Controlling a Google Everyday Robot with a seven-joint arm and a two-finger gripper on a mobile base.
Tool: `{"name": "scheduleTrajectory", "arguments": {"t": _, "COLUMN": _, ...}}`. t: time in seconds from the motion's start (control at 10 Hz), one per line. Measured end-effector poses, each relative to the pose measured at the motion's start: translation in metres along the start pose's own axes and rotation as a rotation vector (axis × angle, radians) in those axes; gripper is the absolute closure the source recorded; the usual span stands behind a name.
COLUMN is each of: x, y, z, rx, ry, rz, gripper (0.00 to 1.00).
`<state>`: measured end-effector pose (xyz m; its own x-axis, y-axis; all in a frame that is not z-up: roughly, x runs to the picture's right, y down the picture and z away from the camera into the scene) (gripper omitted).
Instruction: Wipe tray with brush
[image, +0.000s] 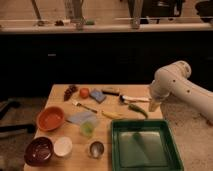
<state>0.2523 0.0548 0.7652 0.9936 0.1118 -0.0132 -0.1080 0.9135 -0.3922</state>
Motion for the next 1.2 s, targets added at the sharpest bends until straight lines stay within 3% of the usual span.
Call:
{"name": "scheduleTrajectory", "arguments": {"t": 0.4, "x": -0.009, "y": -0.034, "z": 0.028, "rx": -0.012, "ry": 0.021, "rz": 0.014, "gripper": 0.20}}
{"name": "scheduleTrajectory", "arguments": {"t": 1.2, "x": -0.009, "y": -0.036, "z": 0.030, "rx": -0.014, "ry": 0.023, "rz": 0.017, "gripper": 0.20}}
